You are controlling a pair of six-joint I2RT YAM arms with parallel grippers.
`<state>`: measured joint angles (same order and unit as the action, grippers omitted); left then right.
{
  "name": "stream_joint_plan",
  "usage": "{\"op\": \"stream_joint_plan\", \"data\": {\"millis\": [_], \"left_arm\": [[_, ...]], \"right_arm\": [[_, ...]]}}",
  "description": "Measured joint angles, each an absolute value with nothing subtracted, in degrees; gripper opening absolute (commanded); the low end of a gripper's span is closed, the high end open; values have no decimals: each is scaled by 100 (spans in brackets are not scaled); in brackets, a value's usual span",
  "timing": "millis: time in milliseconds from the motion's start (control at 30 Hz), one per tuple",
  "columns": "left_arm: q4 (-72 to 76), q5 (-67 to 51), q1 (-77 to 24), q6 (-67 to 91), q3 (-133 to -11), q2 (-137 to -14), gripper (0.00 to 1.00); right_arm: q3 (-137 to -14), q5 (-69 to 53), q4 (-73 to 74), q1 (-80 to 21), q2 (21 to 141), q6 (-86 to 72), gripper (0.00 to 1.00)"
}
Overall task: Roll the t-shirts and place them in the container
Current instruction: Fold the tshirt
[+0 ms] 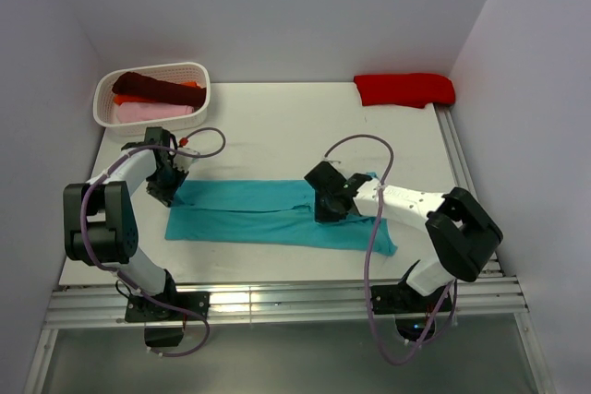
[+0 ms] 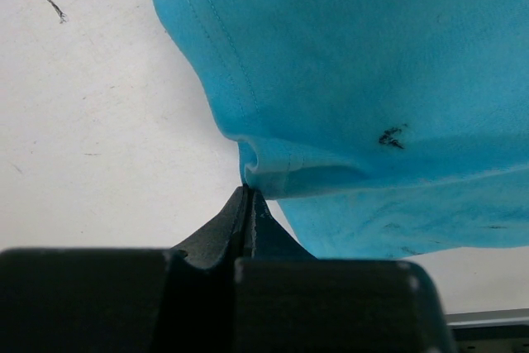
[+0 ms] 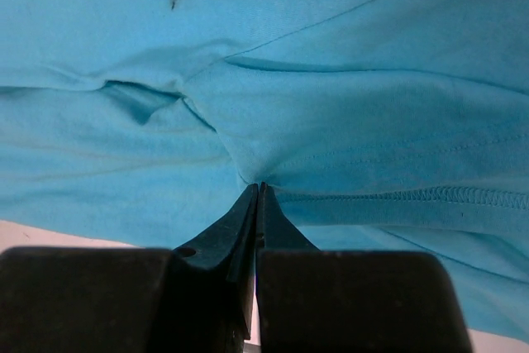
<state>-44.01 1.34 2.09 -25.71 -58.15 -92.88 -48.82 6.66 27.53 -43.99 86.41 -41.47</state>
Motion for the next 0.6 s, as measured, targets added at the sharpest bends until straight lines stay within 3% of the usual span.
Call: {"op": "stream_joint_plan", "data": {"millis": [100,133,167,367,600], "left_arm": [[-4401,134,207,-2569,-5813,-9288,0],[-4401,134,207,-2569,-5813,-9288,0],[-4401,134,207,-2569,-5811,-9288,0],[-4401,134,209,-2571,-5808,-9290,0],[-4401,134,207,-2571,-5808,-9288,0]], "right_arm": [[-4919,696,2792,-4510,8678,-4215,5],[-4941,703,2792,-4539,8707,-4235,8],[-4965,716,2794,-4567,8750,-4259,18],[-4993,805,2856,-4711,8840,-4401,36],[-4993,1127,3144,-4737,8372,-4552,42]]}}
